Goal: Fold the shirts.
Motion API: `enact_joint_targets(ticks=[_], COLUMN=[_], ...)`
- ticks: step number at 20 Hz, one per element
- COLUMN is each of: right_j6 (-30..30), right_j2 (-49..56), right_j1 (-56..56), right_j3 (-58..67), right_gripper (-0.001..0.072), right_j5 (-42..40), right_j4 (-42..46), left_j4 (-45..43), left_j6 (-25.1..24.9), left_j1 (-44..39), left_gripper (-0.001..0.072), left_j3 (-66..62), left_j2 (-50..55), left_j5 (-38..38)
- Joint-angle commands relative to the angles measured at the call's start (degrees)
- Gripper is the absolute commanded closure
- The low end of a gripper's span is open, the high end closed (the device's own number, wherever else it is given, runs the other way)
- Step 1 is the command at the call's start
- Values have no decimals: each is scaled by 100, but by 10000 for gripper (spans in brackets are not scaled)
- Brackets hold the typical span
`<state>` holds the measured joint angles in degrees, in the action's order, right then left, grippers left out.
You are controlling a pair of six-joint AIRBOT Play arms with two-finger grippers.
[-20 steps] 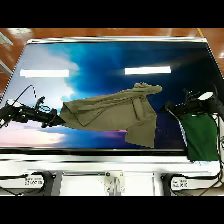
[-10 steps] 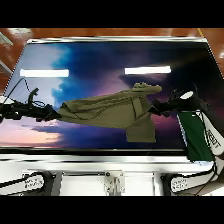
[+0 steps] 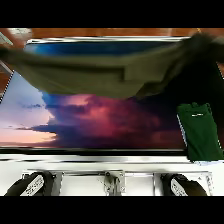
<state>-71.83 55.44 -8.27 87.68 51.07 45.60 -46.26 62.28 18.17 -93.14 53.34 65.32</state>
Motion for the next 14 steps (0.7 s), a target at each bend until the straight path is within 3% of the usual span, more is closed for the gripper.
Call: enact_joint_targets(ticks=[1,3,8,14], right_j6=[-752,-1158,-1552,-1803], right_j2=[-1401,-1906,-2684,-2778], right_j1=[4,4,4,4], right_j3=[874,1025,1034,1034], right_gripper=[647,647,647,647], right_j5=[-660,-533,457,997], right_j4=[949,1515,2221,2470], left_j4=[-131,-254,-1108,-1580], left_j6=[-7,55,946,962], left_j1=[4,7,7,7], left_gripper=[666,667,666,667], left_j3=[-1434,-1655,-1652,-1187], left_j2=[-848,-1281,-2044,-2107], left_j5=[-533,-535,-144,1633])
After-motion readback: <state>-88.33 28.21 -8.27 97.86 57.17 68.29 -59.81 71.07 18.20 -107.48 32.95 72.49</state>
